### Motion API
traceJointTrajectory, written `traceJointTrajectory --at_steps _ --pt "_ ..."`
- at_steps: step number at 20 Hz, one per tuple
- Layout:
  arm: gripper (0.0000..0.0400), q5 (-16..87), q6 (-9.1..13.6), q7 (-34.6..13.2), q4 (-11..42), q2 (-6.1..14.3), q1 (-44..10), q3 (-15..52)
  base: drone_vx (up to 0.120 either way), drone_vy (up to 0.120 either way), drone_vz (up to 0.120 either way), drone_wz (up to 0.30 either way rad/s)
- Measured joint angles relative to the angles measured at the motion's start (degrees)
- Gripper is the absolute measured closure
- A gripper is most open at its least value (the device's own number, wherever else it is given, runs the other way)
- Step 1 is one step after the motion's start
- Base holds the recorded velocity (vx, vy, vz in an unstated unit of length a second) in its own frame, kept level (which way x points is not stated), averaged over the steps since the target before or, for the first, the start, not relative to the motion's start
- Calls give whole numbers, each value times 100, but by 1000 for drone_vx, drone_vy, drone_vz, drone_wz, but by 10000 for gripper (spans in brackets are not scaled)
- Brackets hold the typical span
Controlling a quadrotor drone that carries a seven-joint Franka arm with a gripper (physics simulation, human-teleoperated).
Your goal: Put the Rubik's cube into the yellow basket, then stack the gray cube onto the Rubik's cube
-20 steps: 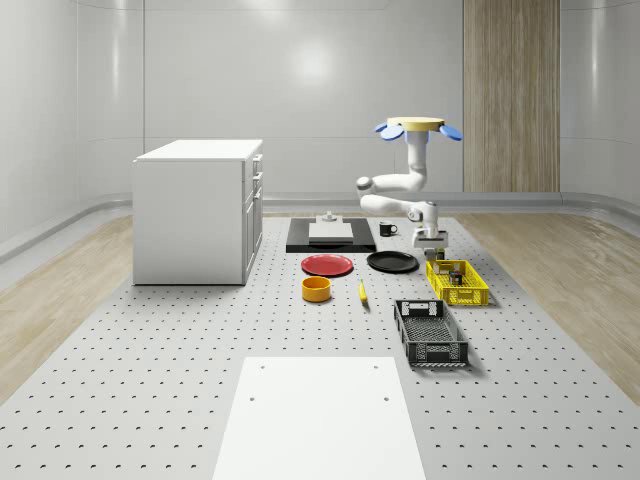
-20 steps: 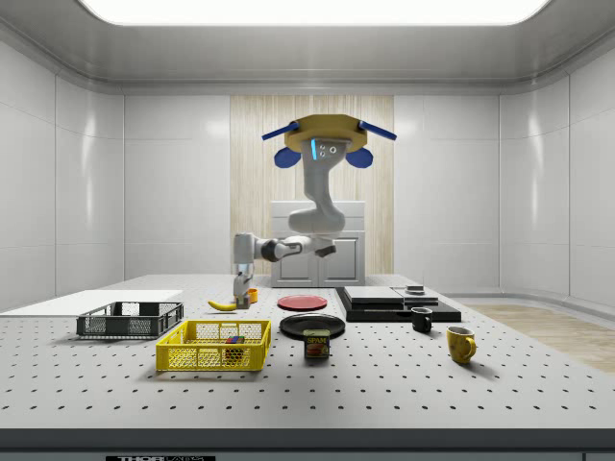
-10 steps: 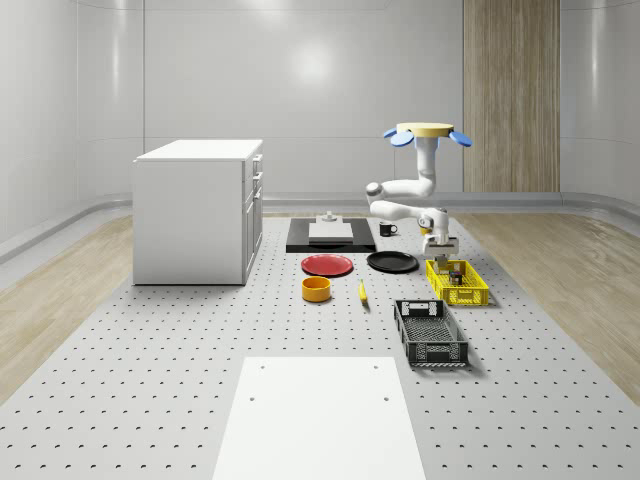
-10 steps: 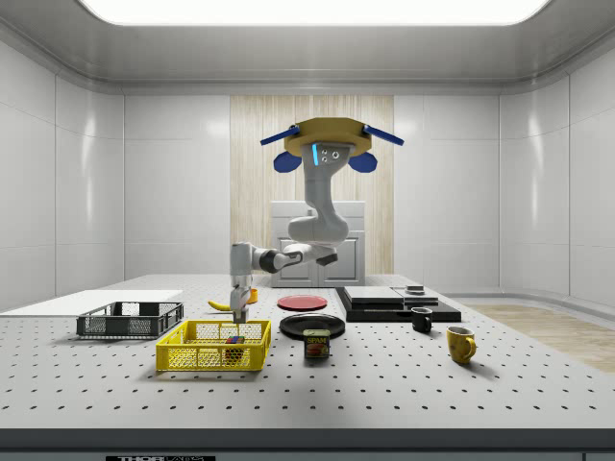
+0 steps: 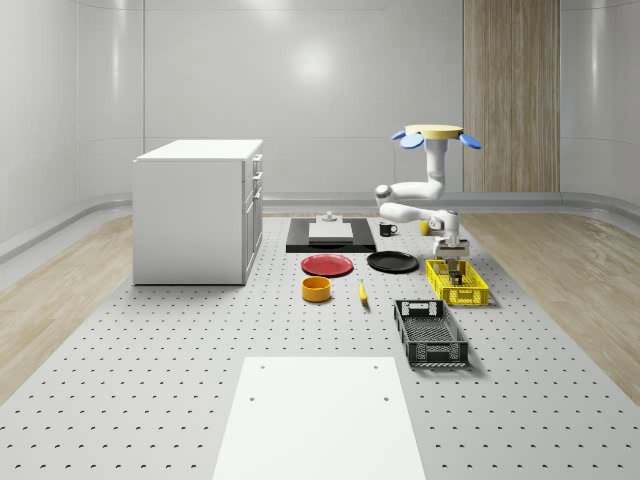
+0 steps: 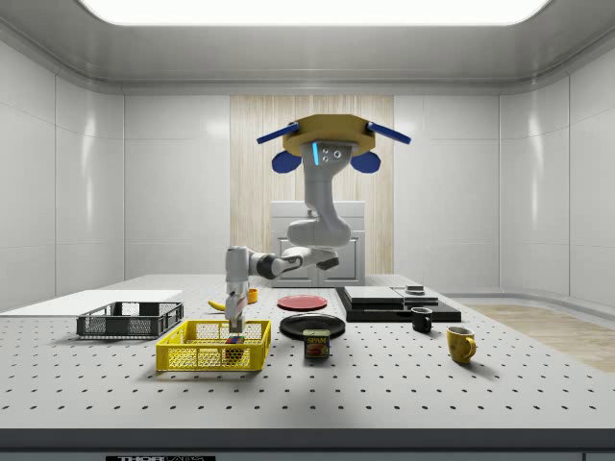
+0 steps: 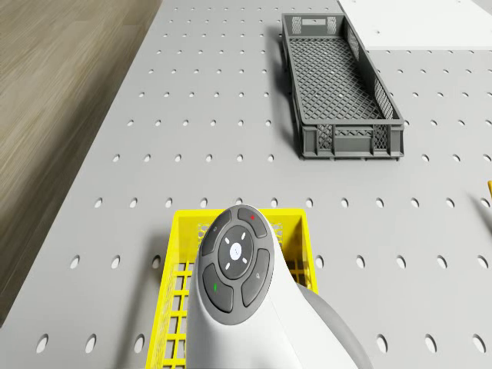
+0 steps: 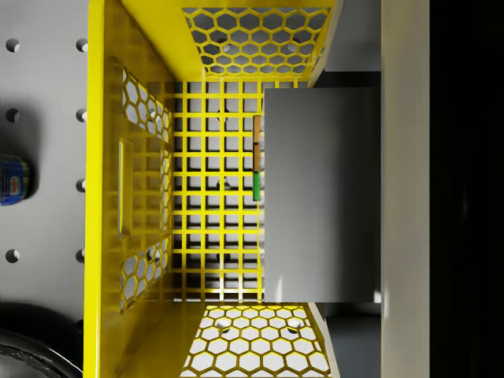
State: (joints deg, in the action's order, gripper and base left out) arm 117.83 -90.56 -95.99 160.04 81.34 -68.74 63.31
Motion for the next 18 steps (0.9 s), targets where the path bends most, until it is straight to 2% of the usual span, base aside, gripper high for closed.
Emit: traceJointTrajectory --at_steps 3,12,18 --pt "150 0 0 0 0 0 0 0 0 40 0 0" --pt "150 248 -137 16 -127 -6 -49 -265 0 0 0 0" --pt "150 335 -140 -27 -163 -48 -108 -344 0 0 0 0"
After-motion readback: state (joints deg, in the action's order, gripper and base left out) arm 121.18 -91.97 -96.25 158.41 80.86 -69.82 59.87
